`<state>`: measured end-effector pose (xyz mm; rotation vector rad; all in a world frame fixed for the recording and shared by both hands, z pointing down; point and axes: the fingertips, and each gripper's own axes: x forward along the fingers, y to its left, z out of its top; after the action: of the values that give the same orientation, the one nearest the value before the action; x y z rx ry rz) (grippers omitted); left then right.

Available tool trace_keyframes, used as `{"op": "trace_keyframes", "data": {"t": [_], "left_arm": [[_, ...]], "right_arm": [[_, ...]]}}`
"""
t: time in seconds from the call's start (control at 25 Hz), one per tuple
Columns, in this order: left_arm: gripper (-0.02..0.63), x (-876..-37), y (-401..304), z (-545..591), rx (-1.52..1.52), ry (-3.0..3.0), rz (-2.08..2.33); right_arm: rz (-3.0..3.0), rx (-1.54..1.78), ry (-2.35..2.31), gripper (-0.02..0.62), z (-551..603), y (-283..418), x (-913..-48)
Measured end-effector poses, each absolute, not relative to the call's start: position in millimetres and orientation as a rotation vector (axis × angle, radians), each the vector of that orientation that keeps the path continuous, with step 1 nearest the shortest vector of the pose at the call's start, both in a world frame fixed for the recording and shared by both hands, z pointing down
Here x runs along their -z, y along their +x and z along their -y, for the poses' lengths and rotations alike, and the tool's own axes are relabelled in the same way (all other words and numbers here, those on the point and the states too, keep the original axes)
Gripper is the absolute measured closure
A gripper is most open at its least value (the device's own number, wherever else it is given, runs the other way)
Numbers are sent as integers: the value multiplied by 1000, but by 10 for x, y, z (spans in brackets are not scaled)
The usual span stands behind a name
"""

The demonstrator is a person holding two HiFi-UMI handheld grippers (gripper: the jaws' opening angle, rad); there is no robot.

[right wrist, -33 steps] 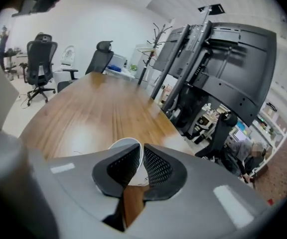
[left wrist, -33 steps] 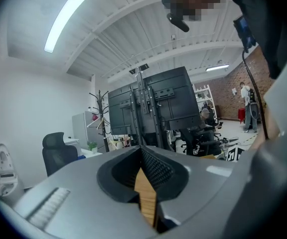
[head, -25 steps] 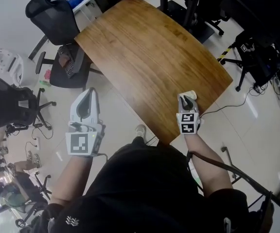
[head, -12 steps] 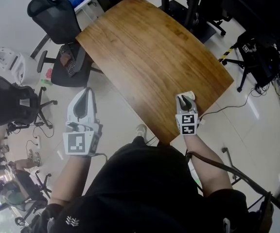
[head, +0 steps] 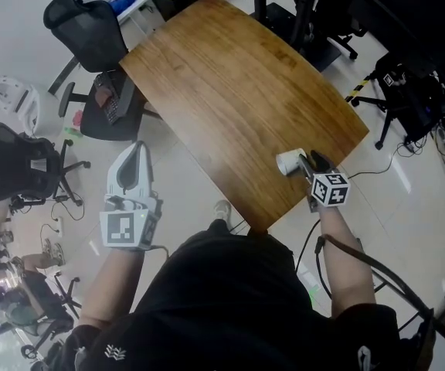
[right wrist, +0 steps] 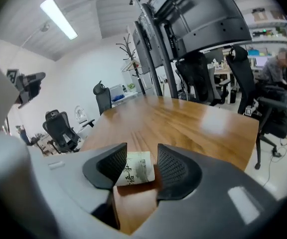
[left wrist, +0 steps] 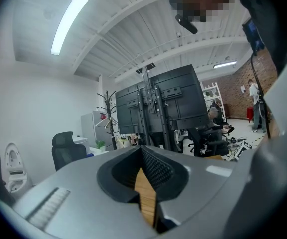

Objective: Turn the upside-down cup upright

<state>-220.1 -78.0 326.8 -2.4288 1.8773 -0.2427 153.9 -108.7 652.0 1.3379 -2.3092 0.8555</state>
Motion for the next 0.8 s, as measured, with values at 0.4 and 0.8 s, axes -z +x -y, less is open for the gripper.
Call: {"op": "trace_keyframes", "data": {"t": [0.4, 0.8], "left_arm": [[606, -3199, -2172, 784, 264, -2419, -1865], [606, -3170, -2163, 806, 244, -2452, -1829]], "right_arm": [[2355, -1039, 1149, 441, 1011, 1262, -6694], [2349, -658, 941, 529, 952, 915, -6354]]}}
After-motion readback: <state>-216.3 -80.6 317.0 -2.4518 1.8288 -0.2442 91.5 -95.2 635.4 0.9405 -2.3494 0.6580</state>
